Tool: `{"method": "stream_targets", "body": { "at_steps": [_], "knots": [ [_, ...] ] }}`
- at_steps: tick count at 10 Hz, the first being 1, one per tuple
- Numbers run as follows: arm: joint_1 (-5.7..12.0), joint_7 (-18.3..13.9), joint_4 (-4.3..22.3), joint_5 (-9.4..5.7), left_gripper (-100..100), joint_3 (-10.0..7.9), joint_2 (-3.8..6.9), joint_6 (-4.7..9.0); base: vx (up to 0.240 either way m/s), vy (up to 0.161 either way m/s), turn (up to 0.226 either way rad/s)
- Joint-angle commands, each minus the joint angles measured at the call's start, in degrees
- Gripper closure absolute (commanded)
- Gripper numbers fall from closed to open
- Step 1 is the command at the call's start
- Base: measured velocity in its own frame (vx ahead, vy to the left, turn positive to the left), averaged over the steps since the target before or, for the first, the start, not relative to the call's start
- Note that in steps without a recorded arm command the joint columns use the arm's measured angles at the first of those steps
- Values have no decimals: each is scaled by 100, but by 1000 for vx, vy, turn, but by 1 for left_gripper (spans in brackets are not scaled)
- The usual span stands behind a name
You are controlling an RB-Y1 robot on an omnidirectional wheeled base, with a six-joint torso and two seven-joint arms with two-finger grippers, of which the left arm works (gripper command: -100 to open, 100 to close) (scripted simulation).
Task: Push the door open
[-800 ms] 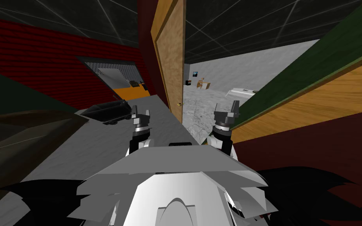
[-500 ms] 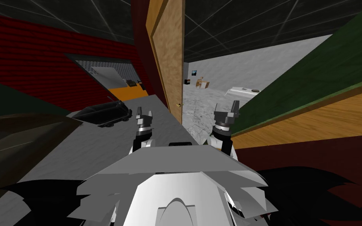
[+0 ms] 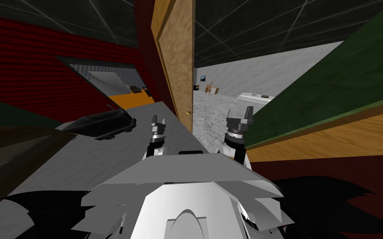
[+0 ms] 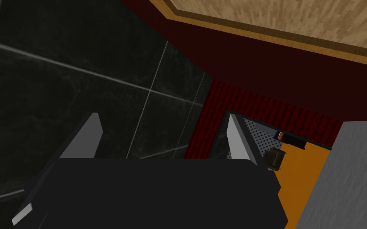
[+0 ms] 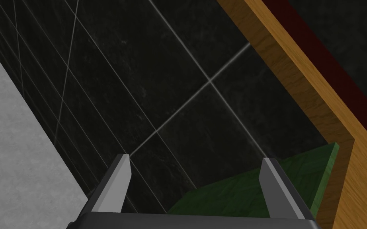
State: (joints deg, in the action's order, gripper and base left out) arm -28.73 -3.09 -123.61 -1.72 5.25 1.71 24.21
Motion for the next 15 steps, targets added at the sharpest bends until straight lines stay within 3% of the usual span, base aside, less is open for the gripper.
{"method": "stream_targets", "body": {
  "at_steps": [1,15],
  "knots": [
    [63,12,252,23,-100,123,47,71,141,63,-81],
    [520,43,2002,140,-100,858,303,587,96,64,-80]
  ]
}}
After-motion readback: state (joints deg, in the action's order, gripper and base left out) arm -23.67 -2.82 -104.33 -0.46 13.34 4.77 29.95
